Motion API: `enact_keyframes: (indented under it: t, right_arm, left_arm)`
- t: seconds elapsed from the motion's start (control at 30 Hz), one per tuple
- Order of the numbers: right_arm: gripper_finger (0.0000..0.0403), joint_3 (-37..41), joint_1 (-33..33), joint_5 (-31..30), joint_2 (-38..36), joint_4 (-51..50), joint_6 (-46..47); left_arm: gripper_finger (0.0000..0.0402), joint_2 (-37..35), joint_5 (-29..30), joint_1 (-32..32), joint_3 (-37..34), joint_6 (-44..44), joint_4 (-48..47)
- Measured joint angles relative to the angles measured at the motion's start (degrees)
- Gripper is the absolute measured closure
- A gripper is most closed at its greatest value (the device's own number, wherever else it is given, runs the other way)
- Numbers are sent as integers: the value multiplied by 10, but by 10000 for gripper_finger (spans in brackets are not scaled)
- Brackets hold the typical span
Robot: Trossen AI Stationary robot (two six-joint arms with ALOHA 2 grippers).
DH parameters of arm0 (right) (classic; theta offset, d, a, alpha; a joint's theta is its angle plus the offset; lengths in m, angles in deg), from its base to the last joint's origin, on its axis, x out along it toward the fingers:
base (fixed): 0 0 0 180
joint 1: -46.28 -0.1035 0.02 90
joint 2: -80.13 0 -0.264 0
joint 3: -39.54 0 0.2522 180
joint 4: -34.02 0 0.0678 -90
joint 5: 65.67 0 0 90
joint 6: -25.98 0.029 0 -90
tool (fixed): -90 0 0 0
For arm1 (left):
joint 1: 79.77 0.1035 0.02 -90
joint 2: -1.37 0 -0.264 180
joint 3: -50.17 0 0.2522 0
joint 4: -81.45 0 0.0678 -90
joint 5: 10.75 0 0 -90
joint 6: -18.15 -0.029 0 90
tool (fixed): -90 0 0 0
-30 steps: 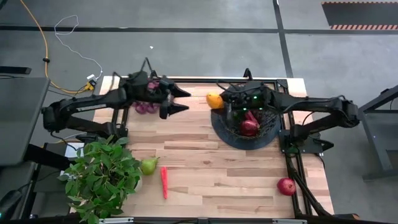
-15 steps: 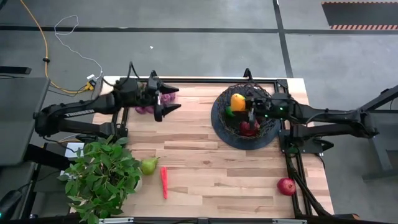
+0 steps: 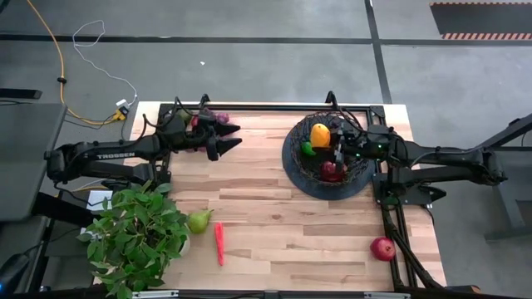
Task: Build produce basket
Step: Put the yellow mango into the black wire basket
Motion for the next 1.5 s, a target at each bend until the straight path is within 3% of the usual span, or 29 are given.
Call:
enact_keyframes:
  t: [0.27,0.5,0.7,0.97,1.23,1.5]
  right_arm:
    - [181,-1,0,21,0,-11,37]
    - [181,-104,0,17,61,-314,-22]
    - [181,-172,0,-35,167,-471,-213]
    - [181,-204,0,-105,277,-487,-464]
    - [181,-207,38,-107,335,-495,-532]
    - [181,-208,86,-39,342,-521,-609]
  left_arm:
    - [11,0,1,0,0,-1,0]
    - [11,0,2,0,0,-1,0]
    - [11,0,2,0,0,-4,0]
    - [11,0,2,-1,0,-4,0]
    - [11,0,2,-1,0,-4,0]
    - [11,0,2,-1,0,-4,0]
